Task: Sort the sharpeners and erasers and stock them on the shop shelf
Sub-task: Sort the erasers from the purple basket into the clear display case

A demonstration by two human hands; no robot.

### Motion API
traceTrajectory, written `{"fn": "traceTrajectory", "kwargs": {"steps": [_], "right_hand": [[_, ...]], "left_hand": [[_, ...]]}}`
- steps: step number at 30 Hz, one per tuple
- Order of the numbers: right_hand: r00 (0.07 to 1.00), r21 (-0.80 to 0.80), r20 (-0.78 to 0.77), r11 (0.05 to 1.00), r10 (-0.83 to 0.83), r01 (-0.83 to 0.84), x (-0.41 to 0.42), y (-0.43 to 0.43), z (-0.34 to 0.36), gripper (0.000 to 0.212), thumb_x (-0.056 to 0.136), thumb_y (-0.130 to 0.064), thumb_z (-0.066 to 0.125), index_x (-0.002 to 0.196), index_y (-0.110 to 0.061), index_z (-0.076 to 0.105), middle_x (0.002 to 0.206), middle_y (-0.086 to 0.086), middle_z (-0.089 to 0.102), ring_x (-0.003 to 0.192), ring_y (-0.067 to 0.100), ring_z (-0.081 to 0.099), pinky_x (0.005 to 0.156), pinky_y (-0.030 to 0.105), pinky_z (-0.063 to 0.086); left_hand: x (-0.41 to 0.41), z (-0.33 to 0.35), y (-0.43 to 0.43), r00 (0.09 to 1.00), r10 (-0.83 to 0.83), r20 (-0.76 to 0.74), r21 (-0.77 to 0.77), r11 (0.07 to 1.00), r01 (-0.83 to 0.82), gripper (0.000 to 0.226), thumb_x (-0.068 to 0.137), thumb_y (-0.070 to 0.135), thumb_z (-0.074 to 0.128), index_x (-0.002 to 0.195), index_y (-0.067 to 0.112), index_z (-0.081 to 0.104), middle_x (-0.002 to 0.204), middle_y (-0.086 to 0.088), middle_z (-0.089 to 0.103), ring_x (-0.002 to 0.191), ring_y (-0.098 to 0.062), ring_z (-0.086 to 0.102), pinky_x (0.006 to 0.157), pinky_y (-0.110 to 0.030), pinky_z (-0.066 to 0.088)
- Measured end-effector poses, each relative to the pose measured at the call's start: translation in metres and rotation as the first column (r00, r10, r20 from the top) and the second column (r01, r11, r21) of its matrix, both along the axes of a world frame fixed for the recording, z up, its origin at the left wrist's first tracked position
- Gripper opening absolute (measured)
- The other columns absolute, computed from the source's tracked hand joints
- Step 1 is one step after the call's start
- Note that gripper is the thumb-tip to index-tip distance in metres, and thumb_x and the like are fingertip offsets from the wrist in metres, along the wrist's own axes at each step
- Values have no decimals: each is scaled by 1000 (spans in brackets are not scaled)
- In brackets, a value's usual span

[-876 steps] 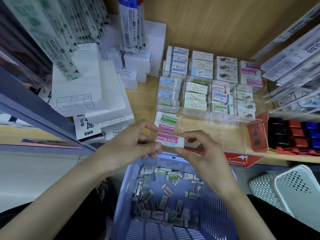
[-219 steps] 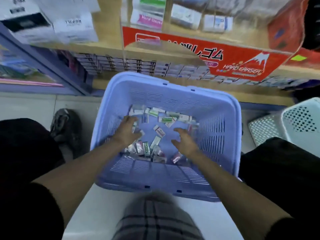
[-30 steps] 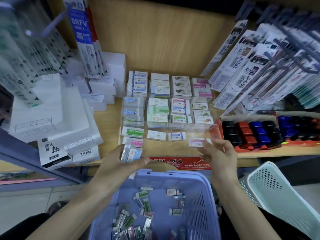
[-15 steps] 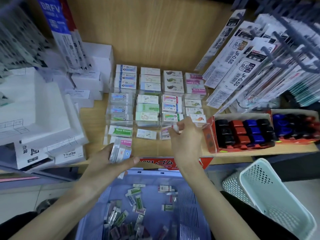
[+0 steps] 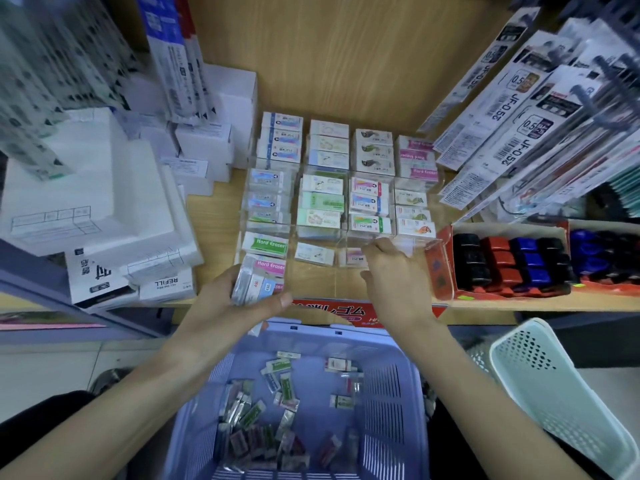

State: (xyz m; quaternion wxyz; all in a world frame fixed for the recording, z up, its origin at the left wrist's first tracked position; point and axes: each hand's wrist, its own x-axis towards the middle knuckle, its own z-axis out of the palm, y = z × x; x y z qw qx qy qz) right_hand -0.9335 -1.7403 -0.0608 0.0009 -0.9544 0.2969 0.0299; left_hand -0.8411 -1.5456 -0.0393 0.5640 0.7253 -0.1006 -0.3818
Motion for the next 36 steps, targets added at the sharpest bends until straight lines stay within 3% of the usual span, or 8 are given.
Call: {"fn": "traceTrajectory", "kwargs": {"steps": [6, 11, 16, 21, 25, 29, 32, 36], "right_hand": [[983, -190, -142, 972, 113, -139, 10, -9, -4, 42, 74, -8, 74, 113, -21, 63, 109, 0, 59, 92, 19, 63, 53, 27, 43], [974, -159, -39, 961, 223, -226, -6, -15, -4, 34, 46, -17, 92, 66, -15, 66, 61, -1, 61, 65, 22, 61, 39, 22, 34], [959, -159, -205, 960, 197, -231, 7, -17, -1, 16, 83, -30, 67, 94, -18, 63, 95, 0, 66, 105, 24, 48, 84, 34, 37], [934, -209, -321, 950, 155, -230, 13, -14, 0, 9, 86, -31, 64, 89, -23, 61, 83, 2, 67, 103, 24, 49, 86, 36, 32], [920, -102, -327, 960, 216, -261, 6, -17, 6, 29, 89, -47, 56, 102, -22, 64, 97, 3, 68, 109, 24, 46, 89, 35, 30], [928, 140, 221, 932, 300, -335, -22, 9, 28, 24, 90, -36, 59, 104, -19, 68, 95, -6, 69, 98, 17, 53, 84, 32, 35], [936, 774, 340, 592, -86, -227, -26, 48, 50, 24, 85, -36, 62, 102, -20, 67, 86, -17, 63, 82, -3, 57, 75, 11, 42], [934, 957, 195, 265, -300, -115, -17, 64, 39, 26, 78, -30, 71, 99, -15, 66, 95, 4, 67, 85, 13, 63, 75, 22, 49]], "left_hand": [[0, 1, 1, 1000, -13, 12, -11, 1000, 13, 25, 73, 22, 76, 96, 24, 66, 82, 2, 72, 75, -14, 67, 73, -32, 55], [0, 1, 2, 1000, -15, 12, -9, 1000, 16, 24, 75, 22, 76, 97, 24, 66, 84, -3, 72, 76, -18, 67, 77, -35, 53], [-2, -1, 1, 1000, -12, -8, -31, 999, 12, 27, 71, 26, 77, 96, 23, 65, 78, 5, 71, 71, -7, 65, 70, -27, 52], [-4, -1, 2, 986, -45, -158, -84, 996, 32, 49, 63, 31, 84, 105, 20, 64, 97, 3, 73, 97, -12, 67, 92, -39, 50], [-7, 1, 1, 967, -70, -244, -147, 989, 34, 35, 73, 11, 75, 105, 14, 61, 92, 4, 74, 93, -12, 68, 83, -31, 50], [-6, 3, 4, 975, -124, -182, -152, 984, 97, 48, 61, 26, 74, 107, 15, 63, 97, 2, 74, 95, -13, 69, 83, -27, 50], [-8, 1, 5, 982, -175, -64, -110, 980, 167, 50, 61, 28, 76, 107, 12, 66, 99, -2, 73, 96, -16, 68, 86, -30, 53], [-11, 1, 7, 971, -237, -9, -84, 968, 235, 47, 62, 31, 77, 104, 10, 69, 103, -12, 71, 103, -28, 64, 93, -42, 49]]}}
